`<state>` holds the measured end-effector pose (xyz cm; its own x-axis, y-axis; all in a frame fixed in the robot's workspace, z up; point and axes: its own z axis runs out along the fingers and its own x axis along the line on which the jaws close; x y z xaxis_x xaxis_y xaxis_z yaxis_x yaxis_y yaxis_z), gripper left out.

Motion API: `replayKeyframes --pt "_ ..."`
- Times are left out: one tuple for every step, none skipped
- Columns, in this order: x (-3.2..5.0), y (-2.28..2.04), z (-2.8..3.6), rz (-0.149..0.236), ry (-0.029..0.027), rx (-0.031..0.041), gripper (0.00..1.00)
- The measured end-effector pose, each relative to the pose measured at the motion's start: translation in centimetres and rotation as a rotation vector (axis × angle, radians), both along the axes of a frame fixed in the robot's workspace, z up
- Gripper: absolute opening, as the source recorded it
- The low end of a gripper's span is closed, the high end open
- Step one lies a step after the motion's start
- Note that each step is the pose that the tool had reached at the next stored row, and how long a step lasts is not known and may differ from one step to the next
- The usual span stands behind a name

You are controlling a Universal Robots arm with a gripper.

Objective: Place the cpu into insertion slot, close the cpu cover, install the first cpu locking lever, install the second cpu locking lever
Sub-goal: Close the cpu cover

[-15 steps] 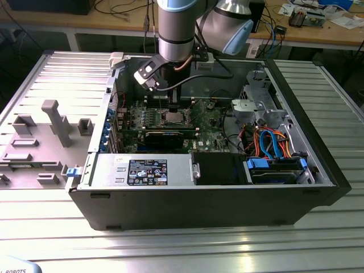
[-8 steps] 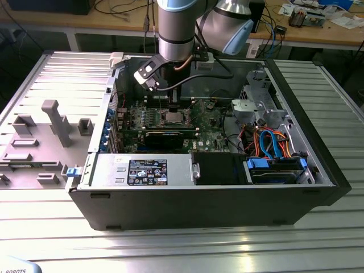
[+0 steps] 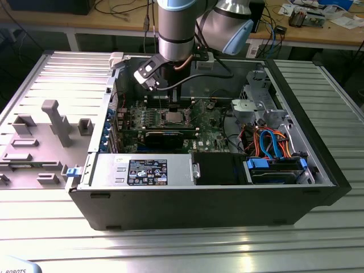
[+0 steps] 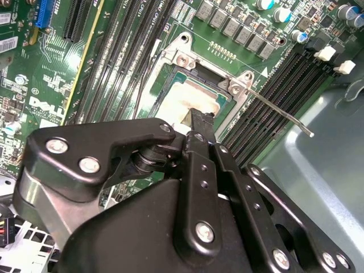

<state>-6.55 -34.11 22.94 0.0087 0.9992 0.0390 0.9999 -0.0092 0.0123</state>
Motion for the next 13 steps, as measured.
replayKeyframes --pt "0.0 0.0 0.03 0.0 0.0 0.0 0.11" --pt "0.0 0.0 0.08 0.0 0.0001 -0.0001 0.11" --pt "0.0 0.0 0.11 0.0 0.0 0.0 0.11" --pt "0.0 0.0 0.13 0.0 0.0 0.0 0.11" --pt "0.0 0.0 0.16 0.0 0.0 0.0001 0.11" --pt "0.0 0.0 0.19 0.0 -0.0001 0.0002 0.11" --pt "0.0 0.0 0.21 0.0 0.0 0.0001 0.11" --pt "0.0 0.0 0.24 0.0 -0.0001 0.0001 0.11" --pt "0.0 0.0 0.26 0.0 -0.0001 0.0001 0.11" --pt "0.0 0.0 0.27 0.0 -0.0002 0.0002 0.11" --pt "0.0 0.0 0.28 0.0 -0.0001 0.0002 0.11" --pt "0.0 0.0 0.29 0.0 -0.0001 0.0001 0.11" --pt "0.0 0.0 0.29 0.0 0.0 0.0001 0.11"
